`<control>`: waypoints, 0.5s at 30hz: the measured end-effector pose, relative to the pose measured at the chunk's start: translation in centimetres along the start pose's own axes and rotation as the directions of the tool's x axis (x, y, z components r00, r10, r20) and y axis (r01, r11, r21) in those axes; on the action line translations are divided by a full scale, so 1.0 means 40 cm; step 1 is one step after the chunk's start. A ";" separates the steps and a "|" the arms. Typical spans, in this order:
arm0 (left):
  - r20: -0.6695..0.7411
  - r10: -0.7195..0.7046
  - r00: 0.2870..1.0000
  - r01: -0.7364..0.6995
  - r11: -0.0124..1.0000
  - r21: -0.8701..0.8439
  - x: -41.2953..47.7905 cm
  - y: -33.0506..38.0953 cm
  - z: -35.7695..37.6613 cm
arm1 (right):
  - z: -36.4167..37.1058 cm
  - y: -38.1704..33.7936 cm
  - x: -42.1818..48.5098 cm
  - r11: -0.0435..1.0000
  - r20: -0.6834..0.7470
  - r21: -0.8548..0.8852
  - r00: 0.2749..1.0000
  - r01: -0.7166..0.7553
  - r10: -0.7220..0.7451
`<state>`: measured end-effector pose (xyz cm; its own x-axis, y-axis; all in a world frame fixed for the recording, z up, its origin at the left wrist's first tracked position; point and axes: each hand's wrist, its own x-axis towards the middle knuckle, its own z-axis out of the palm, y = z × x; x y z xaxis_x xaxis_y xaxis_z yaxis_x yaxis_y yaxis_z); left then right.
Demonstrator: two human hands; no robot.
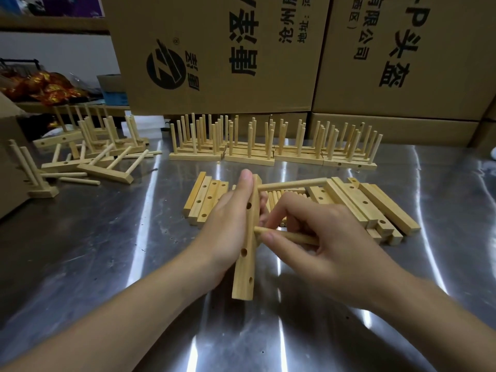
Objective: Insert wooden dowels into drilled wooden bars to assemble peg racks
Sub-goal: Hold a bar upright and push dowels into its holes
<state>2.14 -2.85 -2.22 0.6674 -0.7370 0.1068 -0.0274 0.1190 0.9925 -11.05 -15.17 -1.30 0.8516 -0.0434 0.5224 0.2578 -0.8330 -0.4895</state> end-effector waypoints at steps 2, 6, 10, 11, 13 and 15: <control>-0.016 -0.007 1.000 0.007 1.000 0.014 -0.002 -0.001 0.003 | -0.001 -0.004 0.000 0.995 0.021 -0.083 0.998 0.054 -0.053; -0.062 0.018 0.998 -0.016 0.999 0.038 -0.005 -0.002 0.006 | -0.001 -0.003 0.004 0.986 0.016 -0.140 0.996 0.094 -0.092; -0.065 0.063 0.996 -0.056 0.992 0.109 -0.017 0.001 0.007 | 0.000 -0.003 0.005 0.994 0.014 -0.074 0.997 0.080 -0.079; -0.065 0.076 0.995 -0.068 0.991 0.116 -0.019 0.002 0.009 | 0.002 -0.002 0.006 0.996 0.016 -0.056 0.997 0.070 -0.069; -0.064 0.098 0.993 -0.091 0.990 0.106 -0.021 0.003 0.012 | 0.003 0.002 0.006 0.998 0.064 0.064 0.998 -0.012 0.007; -0.056 0.123 0.991 -0.116 0.987 0.113 -0.019 0.005 0.012 | 0.002 0.007 0.006 0.915 0.159 0.349 0.975 -0.203 0.156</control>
<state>1.28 -2.57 -2.08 0.6996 -0.6782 0.2249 -0.1890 0.1279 0.9736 -10.76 -15.37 -1.37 0.9429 -0.0843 0.3222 0.2224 -0.5607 -0.7976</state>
